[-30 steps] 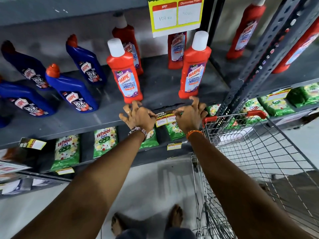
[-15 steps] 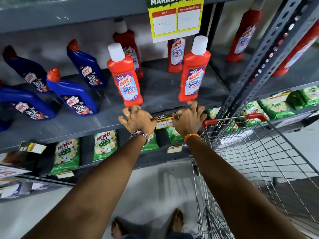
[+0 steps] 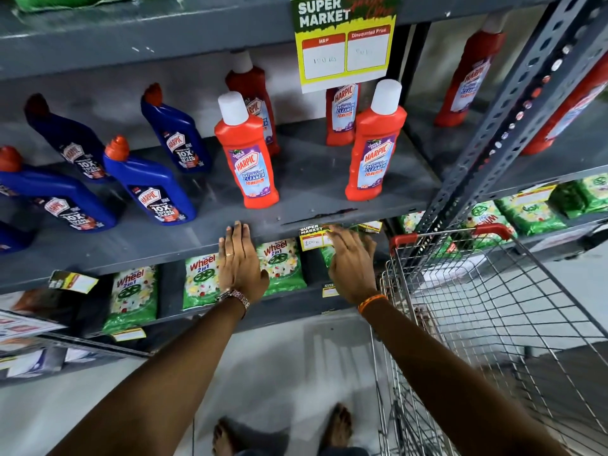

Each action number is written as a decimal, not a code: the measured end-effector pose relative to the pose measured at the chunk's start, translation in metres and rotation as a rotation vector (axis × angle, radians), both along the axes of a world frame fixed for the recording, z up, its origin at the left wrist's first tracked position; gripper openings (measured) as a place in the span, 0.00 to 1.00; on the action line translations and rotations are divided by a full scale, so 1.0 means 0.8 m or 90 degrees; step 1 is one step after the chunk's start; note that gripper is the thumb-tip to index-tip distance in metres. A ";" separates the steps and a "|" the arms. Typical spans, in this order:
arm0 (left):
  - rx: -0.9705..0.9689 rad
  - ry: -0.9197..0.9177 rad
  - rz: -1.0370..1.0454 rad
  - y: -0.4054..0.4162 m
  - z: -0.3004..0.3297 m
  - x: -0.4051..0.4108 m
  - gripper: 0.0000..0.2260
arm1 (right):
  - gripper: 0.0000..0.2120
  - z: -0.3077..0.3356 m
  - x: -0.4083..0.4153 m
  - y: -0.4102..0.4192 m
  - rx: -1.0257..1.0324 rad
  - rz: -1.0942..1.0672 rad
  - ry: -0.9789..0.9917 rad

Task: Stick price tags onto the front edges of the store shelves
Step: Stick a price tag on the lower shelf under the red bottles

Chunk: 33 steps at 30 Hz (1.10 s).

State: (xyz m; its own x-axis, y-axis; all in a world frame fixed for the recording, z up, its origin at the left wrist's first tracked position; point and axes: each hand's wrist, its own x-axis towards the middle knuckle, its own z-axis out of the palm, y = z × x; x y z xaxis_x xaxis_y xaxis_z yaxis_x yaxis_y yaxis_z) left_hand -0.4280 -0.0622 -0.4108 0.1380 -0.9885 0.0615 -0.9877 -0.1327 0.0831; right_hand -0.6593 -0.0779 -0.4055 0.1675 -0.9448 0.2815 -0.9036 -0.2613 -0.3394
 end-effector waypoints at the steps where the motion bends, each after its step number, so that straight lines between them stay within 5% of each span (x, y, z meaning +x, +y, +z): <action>1: 0.006 -0.005 -0.007 0.002 -0.002 0.002 0.51 | 0.30 -0.003 0.003 0.004 -0.001 0.030 0.011; 7: 0.038 -0.018 -0.037 0.009 0.008 0.009 0.52 | 0.32 -0.009 0.015 0.008 0.075 0.146 0.097; 24: 0.084 -0.041 -0.026 0.006 0.005 0.004 0.54 | 0.32 -0.009 0.034 -0.001 0.174 0.139 0.124; 33: 0.087 -0.038 -0.074 0.011 0.010 0.016 0.50 | 0.32 0.008 0.025 0.017 0.121 0.134 0.071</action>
